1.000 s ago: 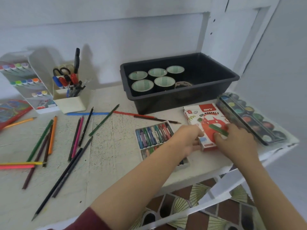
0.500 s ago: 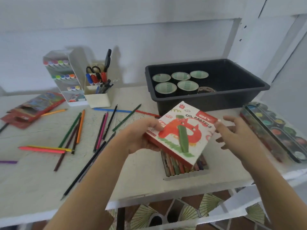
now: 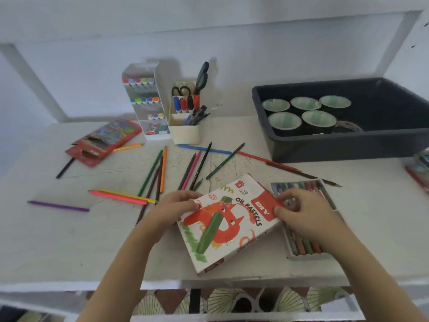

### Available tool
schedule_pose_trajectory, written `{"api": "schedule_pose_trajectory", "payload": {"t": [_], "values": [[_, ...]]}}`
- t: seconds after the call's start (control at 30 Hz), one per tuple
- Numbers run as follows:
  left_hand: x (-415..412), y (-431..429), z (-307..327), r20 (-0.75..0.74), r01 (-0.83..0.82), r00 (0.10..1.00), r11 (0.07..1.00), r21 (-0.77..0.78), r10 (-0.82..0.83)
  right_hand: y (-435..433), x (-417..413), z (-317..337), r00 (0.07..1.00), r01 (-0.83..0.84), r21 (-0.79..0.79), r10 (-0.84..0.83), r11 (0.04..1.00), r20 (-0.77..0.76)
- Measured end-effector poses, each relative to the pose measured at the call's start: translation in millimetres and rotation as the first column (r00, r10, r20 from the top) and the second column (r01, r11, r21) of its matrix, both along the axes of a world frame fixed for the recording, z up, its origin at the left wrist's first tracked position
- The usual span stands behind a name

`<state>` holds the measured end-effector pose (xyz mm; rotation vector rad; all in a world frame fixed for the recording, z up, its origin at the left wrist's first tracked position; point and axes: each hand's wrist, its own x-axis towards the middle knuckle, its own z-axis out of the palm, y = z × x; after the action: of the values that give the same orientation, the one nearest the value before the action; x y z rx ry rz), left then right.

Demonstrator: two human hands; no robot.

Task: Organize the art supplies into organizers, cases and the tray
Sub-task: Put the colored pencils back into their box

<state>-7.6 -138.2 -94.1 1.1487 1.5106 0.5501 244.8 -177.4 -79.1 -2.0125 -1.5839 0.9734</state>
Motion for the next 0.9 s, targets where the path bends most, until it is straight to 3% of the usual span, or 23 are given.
{"api": "schedule_pose_trajectory", "payload": {"t": [0.3,0.5,0.67,0.9], "values": [[-36.9,19.0,-13.9,-0.325,0.161,0.945,0.923,0.348,-0.042,-9.9,-42.4,-12.3,0.990,-0.066,-0.027,0.069,0.997,0.122],[-43.9,27.4,-26.7,-0.323,0.140,0.946,0.869,0.474,0.023,-10.2,-64.9,-20.5,0.930,-0.107,0.096,0.065,0.990,0.363],[-39.7,23.8,-40.5,-0.381,0.193,0.924,0.811,0.552,0.039,-8.4,-70.2,-26.3,0.935,-0.080,0.147,0.023,0.986,0.355],[-37.1,22.6,-52.4,-0.406,0.286,0.913,0.647,0.707,0.039,-9.9,-72.0,-30.5,0.947,-0.036,0.159,-0.017,0.987,0.321]]}}
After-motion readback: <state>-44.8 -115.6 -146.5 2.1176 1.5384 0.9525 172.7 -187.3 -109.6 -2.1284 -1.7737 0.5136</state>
